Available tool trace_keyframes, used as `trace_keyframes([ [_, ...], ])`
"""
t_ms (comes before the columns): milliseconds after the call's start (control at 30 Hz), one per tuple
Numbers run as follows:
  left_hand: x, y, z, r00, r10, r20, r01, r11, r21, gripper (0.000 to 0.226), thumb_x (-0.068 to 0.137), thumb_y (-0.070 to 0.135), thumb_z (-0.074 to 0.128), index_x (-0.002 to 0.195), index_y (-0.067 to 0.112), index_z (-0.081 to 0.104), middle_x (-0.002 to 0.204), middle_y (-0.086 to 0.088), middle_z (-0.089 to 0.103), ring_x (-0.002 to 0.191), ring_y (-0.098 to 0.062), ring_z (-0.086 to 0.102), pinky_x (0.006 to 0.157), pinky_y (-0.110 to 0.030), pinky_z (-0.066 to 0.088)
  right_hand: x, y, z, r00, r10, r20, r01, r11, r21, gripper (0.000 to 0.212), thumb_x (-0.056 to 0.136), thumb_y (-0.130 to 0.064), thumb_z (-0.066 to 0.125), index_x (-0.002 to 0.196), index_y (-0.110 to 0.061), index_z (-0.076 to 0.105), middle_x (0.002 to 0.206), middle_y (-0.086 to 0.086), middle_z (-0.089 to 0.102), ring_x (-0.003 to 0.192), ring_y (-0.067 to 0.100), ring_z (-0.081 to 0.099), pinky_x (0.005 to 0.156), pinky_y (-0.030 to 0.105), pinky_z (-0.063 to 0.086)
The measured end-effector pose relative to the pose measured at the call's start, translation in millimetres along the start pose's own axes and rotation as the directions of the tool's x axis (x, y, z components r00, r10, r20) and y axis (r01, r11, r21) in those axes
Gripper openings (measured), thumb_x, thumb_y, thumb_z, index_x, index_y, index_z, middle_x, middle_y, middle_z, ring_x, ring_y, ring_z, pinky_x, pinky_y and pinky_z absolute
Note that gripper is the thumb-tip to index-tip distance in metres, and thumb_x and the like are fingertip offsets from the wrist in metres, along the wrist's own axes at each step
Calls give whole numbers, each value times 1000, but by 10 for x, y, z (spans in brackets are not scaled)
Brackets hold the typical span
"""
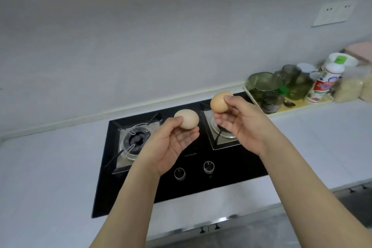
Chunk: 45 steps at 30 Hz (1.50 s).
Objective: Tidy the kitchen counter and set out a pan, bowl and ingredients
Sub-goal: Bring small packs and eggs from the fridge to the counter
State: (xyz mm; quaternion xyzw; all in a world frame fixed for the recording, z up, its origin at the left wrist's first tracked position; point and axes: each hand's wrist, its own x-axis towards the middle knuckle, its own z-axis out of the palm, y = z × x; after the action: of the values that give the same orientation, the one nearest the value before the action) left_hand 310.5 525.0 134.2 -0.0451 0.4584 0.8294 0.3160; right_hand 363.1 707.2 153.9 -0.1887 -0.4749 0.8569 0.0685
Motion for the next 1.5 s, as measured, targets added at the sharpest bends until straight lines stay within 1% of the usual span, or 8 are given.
trace_keyframes([
  [133, -280, 296, -631, 998, 41, -53, -40, 999, 19, 37, 89, 18, 58, 121, -2, 56, 116, -25, 66, 96, -26, 70, 84, -34, 59, 24, 345, 587, 998, 32, 53, -33, 999, 11, 21, 93, -20, 59, 104, -3, 64, 88, 12, 69, 73, 17, 66, 65, 25, 57],
  [367, -666, 698, -1426, 978, 122, -167, -125, 992, -11, 45, 79, 21, 62, 117, -2, 57, 108, -22, 70, 91, -25, 70, 83, -33, 59, 40, 821, 1451, 987, 59, 149, -72, 994, 86, 18, 94, -14, 57, 104, 0, 61, 94, 17, 70, 81, 23, 71, 67, 24, 58],
  [467, -791, 802, -1664, 966, 129, -224, -139, 990, -28, 33, 88, 17, 58, 114, -2, 58, 103, -21, 71, 88, -24, 71, 85, -34, 58, 78, 953, 1747, 978, 73, 196, -96, 989, 111, 17, 93, -12, 58, 102, 1, 61, 92, 16, 71, 83, 24, 71, 71, 27, 59],
  [800, -982, 1166, -2218, 879, 186, -440, -236, 970, -60, 27, 93, 15, 57, 114, -1, 59, 96, -19, 70, 84, -23, 70, 86, -35, 58, 442, 1370, 2569, 892, 240, 383, -228, 971, -78, 17, 93, -15, 59, 102, -2, 62, 91, 16, 71, 86, 27, 70, 75, 32, 59],
  [933, -1020, 1276, -2430, 825, 209, -524, -299, 950, -92, 25, 92, 16, 59, 112, 1, 60, 95, -18, 69, 81, -24, 69, 77, -33, 60, 562, 1560, 2846, 862, 289, 416, -252, 957, -144, 18, 92, -16, 61, 103, -3, 62, 100, 17, 66, 81, 23, 68, 70, 28, 58],
  [1167, -1161, 1493, -2959, 773, 214, -597, -367, 919, -145, 30, 91, 17, 60, 115, -1, 60, 97, -19, 68, 81, -26, 70, 74, -34, 60, 660, 1979, 3369, 818, 345, 461, -241, 932, -270, 13, 91, -18, 60, 85, -11, 69, 88, 9, 67, 79, 21, 65, 71, 28, 52],
  [1300, -1228, 1752, -3372, 749, 219, -626, -392, 908, -151, 30, 90, 17, 61, 114, -1, 60, 96, -20, 69, 80, -27, 70, 74, -34, 60, 694, 2275, 3785, 810, 362, 462, -223, 918, -328, 10, 89, -18, 62, 85, -12, 69, 83, 5, 68, 77, 20, 64, 70, 27, 51],
  [1500, -1380, 2255, -4128, 746, 235, -623, -386, 915, -116, 25, 92, 15, 59, 111, -1, 61, 98, -17, 70, 83, -28, 71, 78, -32, 60, 710, 2771, 4587, 779, 378, 500, -189, 902, -387, 19, 89, -20, 61, 72, -18, 70, 78, 0, 67, 78, 18, 62, 75, 30, 49],
])
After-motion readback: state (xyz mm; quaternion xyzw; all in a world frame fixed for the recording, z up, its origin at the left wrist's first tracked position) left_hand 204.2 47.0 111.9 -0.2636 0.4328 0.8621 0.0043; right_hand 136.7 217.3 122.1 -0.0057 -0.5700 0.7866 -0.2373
